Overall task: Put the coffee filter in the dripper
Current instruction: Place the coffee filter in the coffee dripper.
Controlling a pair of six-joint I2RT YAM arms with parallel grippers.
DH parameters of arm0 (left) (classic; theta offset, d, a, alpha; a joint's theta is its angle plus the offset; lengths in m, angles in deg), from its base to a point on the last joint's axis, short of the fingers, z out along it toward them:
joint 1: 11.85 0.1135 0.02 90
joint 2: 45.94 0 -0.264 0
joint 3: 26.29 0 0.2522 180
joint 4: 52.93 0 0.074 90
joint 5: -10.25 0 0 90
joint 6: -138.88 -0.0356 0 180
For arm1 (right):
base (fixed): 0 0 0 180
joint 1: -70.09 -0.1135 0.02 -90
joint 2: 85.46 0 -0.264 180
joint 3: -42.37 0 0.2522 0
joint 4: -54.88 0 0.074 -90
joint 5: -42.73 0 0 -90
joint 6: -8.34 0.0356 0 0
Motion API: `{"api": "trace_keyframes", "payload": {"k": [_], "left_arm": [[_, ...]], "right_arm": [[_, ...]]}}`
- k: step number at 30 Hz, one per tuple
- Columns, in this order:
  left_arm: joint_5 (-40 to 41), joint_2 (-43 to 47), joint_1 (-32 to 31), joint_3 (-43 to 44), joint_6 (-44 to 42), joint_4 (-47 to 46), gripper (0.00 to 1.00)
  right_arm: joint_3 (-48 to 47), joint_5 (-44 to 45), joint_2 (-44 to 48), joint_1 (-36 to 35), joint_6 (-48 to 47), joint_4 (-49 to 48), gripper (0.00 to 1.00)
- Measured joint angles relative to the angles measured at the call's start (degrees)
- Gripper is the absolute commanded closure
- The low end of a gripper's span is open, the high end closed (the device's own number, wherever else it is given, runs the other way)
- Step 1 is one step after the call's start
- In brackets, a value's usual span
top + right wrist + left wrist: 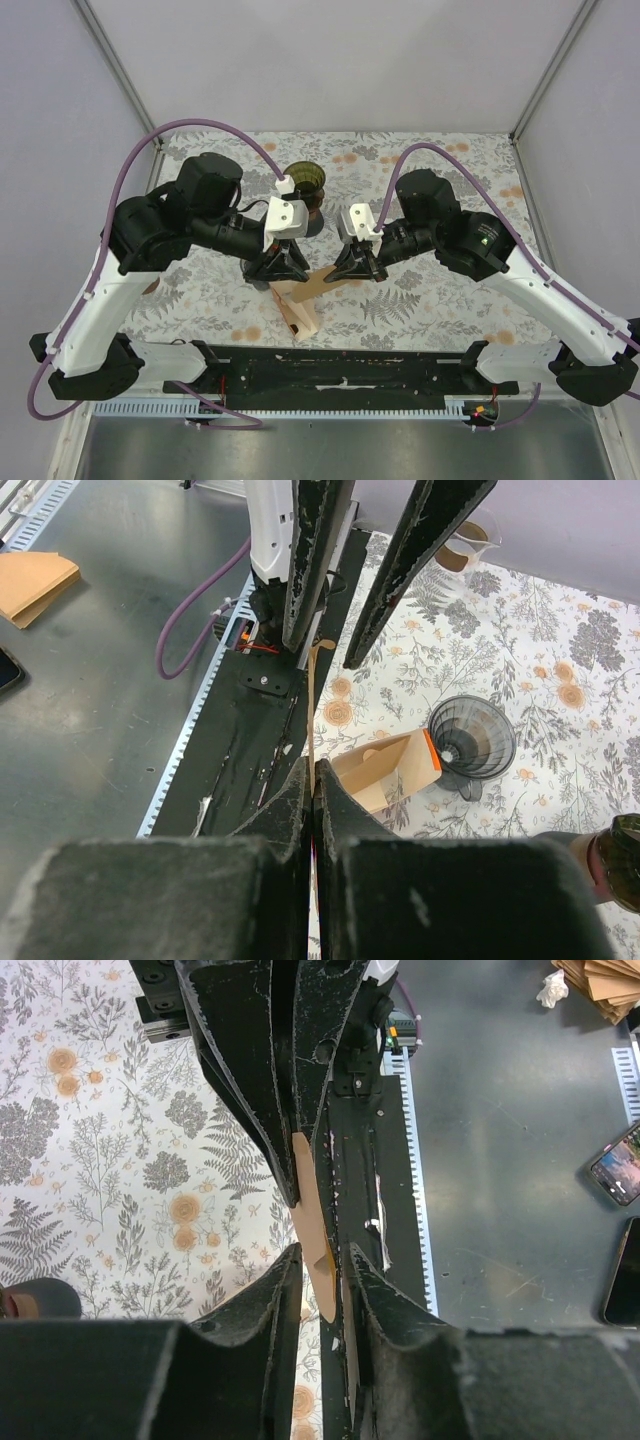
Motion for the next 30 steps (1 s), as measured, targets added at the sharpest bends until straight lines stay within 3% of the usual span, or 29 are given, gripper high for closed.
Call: {"api": "trace_keyframes", "payload": {"k": [4, 8, 11, 30], "left_arm": [[0.0, -0.1, 0.0, 0.0, -0.1, 0.1, 0.74], [0.0, -0.1, 0.0, 0.1, -0.3, 0.7, 0.92], [0.0, -0.1, 0.0, 0.3, -0.7, 1.0, 0.98], [4.2, -0.1, 0.0, 0.3, -1.0, 1.0, 0.98]], "right_arm": [[0.0, 0.0, 0.0, 0.0, 0.0, 0.1, 1.0], [0.0, 0.0, 0.0, 0.0, 0.0, 0.4, 1.0], [0.0, 0.3, 0.0, 0.0, 0.0, 0.5, 1.0], [0.0, 0.9, 0.0, -0.3, 0.0, 0.8, 1.0]]}}
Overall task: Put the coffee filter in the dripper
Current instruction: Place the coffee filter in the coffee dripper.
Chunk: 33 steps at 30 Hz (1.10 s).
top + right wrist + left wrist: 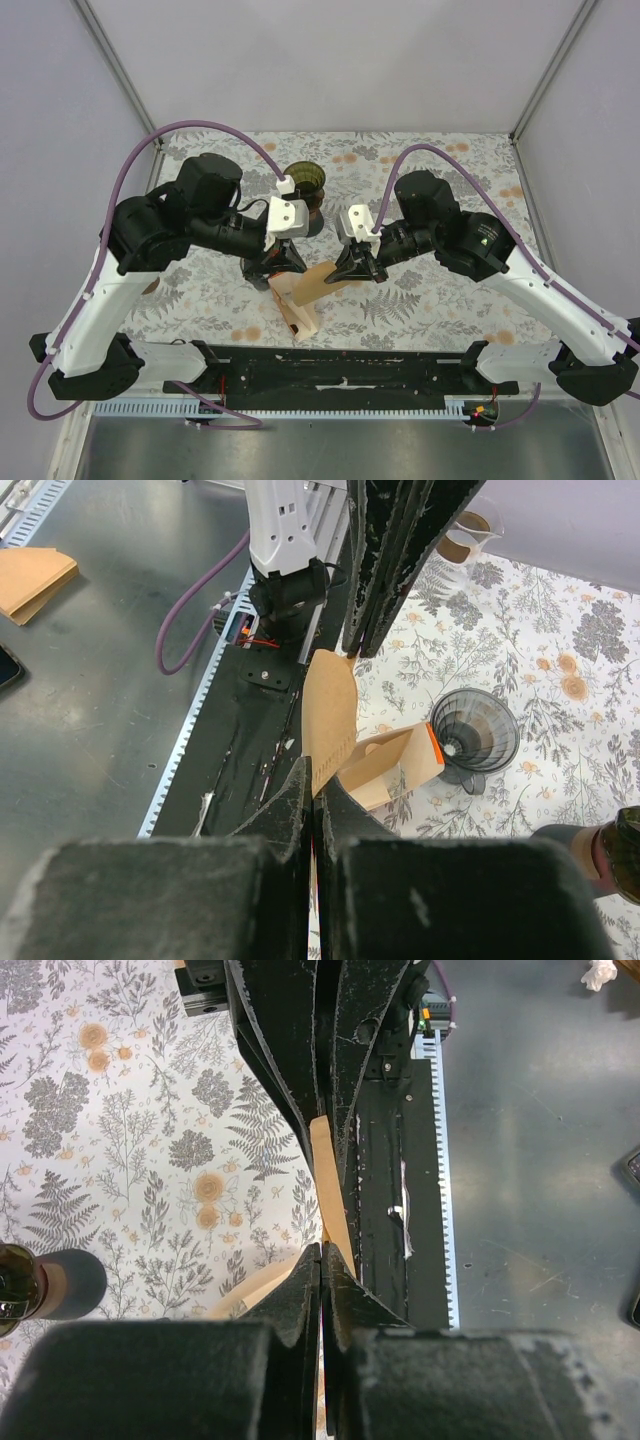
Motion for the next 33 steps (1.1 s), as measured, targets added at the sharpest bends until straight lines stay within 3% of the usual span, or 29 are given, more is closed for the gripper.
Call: {"api": "trace_keyframes", "payload": {"k": [12, 21, 30, 33], "left_arm": [[0.0, 0.1, 0.0, -1.0, 0.0, 0.0, 0.98], [0.0, 0.2, 0.0, -1.0, 0.0, 0.0, 0.85], [2.0, 0.2, 0.0, -1.5, 0.1, -0.2, 0.9], [3.9, 0.2, 0.0, -1.6, 0.1, -0.3, 0.88]], "right_arm": [[-0.2, 1.7, -0.5, 0.0, 0.9, 0.0, 1.0], [-0.9, 3.9, -1.1, -0.1, 1.9, 0.0, 1.0], [-1.8, 4.5, -1.6, -0.1, 2.8, -0.1, 1.0], [-1.8, 4.5, -1.7, -0.1, 2.9, -0.2, 1.0]]}}
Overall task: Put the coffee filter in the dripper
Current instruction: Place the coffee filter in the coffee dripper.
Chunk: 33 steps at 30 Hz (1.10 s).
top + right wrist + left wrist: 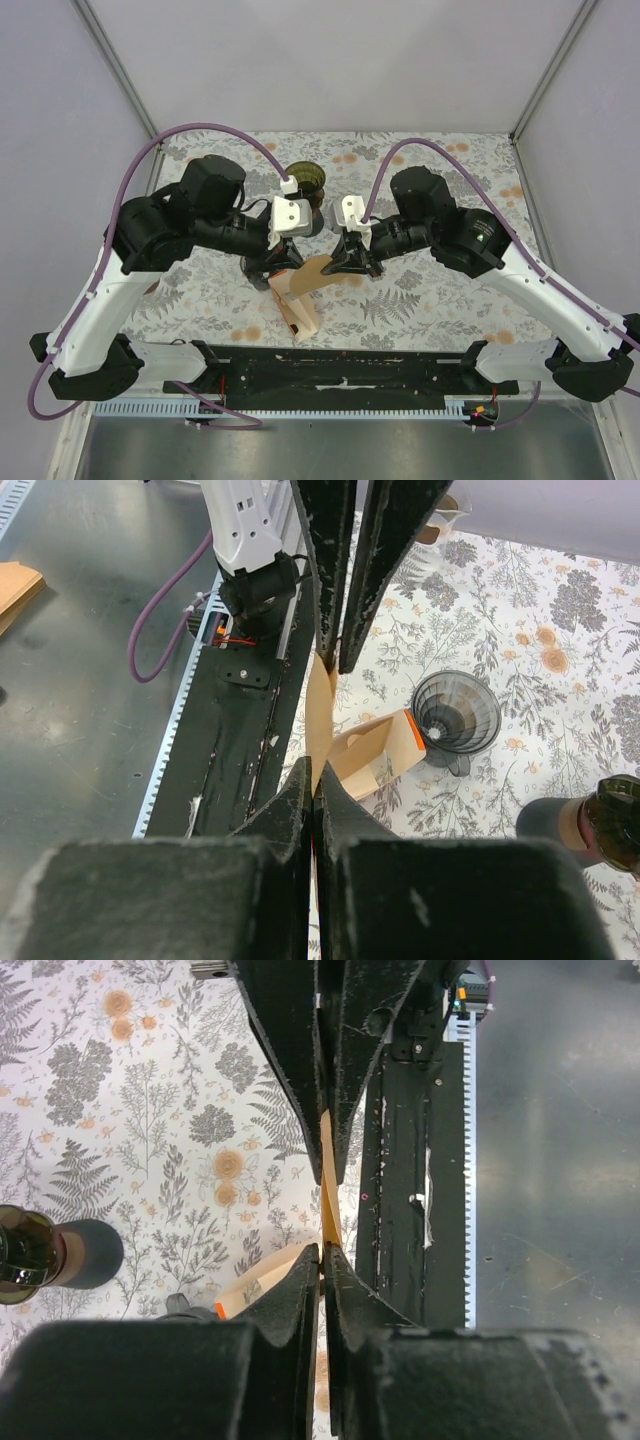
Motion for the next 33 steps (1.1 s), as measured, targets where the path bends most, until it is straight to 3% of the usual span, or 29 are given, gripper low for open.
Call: {"api": "trace_keyframes", "payload": {"k": [7, 13, 17, 20, 22, 23, 25, 28, 30, 33], "left_arm": [[1.9, 0.0, 0.0, -1.2, 0.0, -0.6, 0.68], [2.1, 0.1, -0.1, -1.8, 0.0, -1.3, 0.67], [1.7, 0.2, -0.1, -3.3, 0.1, -1.4, 0.78], [1.0, 0.2, -0.1, -3.8, 0.6, -1.6, 0.98], [0.7, 0.2, -0.1, -3.8, 1.3, -1.7, 0.98], [0.7, 0.2, -0.1, -3.8, 1.5, -1.8, 0.98], [1.2, 0.3, -0.1, -3.8, 2.5, -2.3, 0.98], [4.7, 0.4, 0.1, -4.0, 5.0, -4.3, 0.98], [10.1, 0.7, 0.6, -4.5, 7.5, -6.8, 0.98], [22.6, 0.9, 2.0, -5.0, 12.4, -11.1, 0.98]], "right_arm": [[-0.3, 0.5, -0.4, 0.0, 0.8, -0.7, 1.0], [-0.8, 0.8, -0.9, 0.0, 0.6, -1.2, 1.0], [-1.1, -0.2, -1.1, 0.0, -0.4, -1.2, 1.0], [-1.9, -0.7, -1.5, 0.0, -1.1, -1.4, 1.0], [-2.3, -0.7, -1.7, 0.0, -1.6, -1.7, 0.98], [-2.3, -0.5, -1.8, 0.0, -1.9, -1.9, 0.88], [-2.3, 0.1, -1.8, 0.0, -2.0, -2.2, 0.55], [-2.1, 4.3, -1.7, 0.5, -0.8, -4.2, 0.27], [-1.5, 8.9, -1.5, 1.0, 0.9, -7.2, 0.19], [0.3, 20.5, -0.7, 1.7, 5.9, -13.1, 0.22]]}}
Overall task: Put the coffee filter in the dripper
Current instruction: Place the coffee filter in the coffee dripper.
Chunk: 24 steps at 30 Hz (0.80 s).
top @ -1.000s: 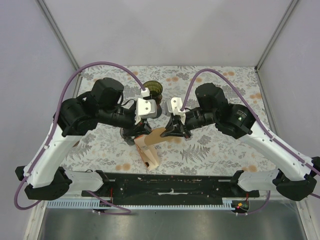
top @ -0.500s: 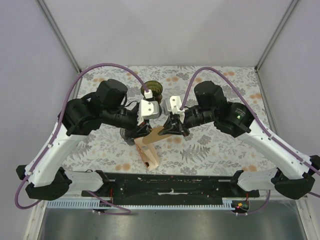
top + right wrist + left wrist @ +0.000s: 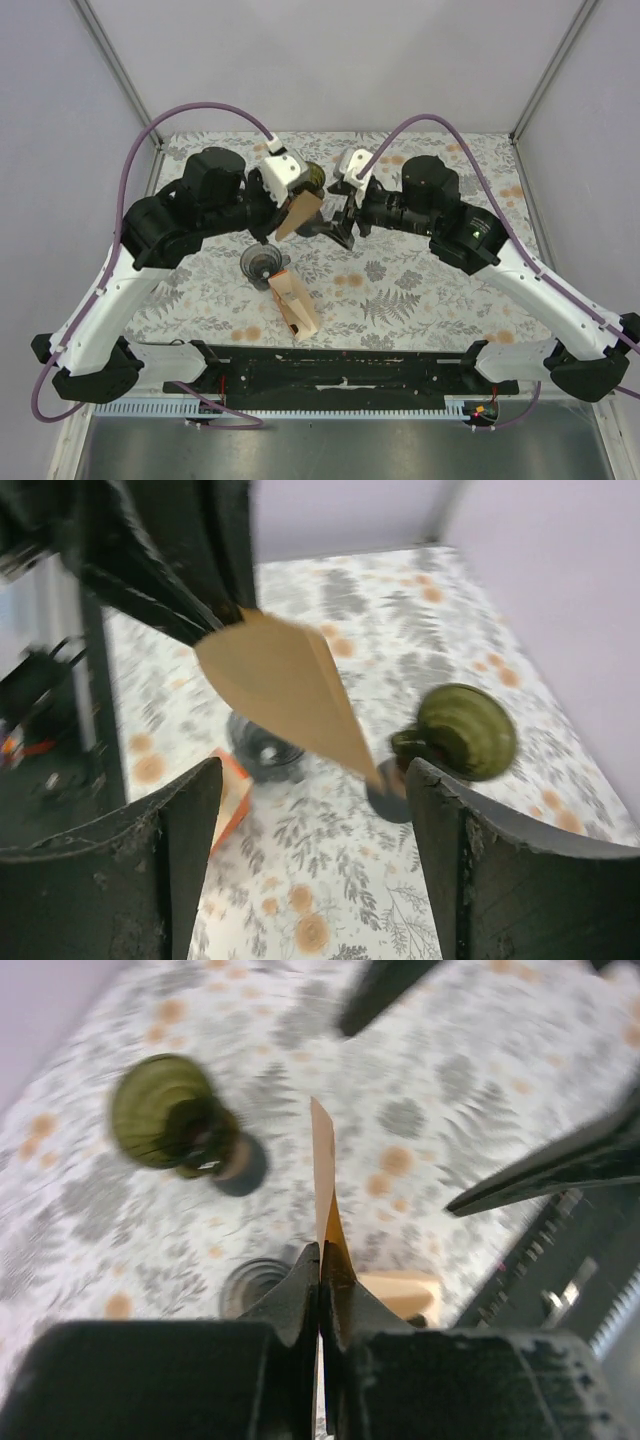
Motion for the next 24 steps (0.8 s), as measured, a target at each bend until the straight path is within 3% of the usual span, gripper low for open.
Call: {"api": "trace_keyframes", "payload": {"k": [5, 10, 15, 24], "left_arm": [[20.7, -0.1, 1.0, 0.0, 8.7, -6.7, 0.98], [30.8, -0.1, 1.6, 0.0, 17.4, -9.2, 0.98], [33.9, -0.2, 2.0, 0.0, 24.7, -9.4, 0.98], [33.6, -0.3, 2.2, 0.8, 30.3, -9.4, 0.98]], "right_arm": [[5.7, 18.6, 1.7, -1.2, 10.7, -13.6, 0.25], [9.4, 30.4, 0.6, -8.3, 15.1, -26.1, 0.24], [9.3, 33.6, -4.3, -11.6, 17.5, -35.7, 0.33], [7.7, 35.0, -10.7, -12.2, 19.2, -39.5, 0.56]]}}
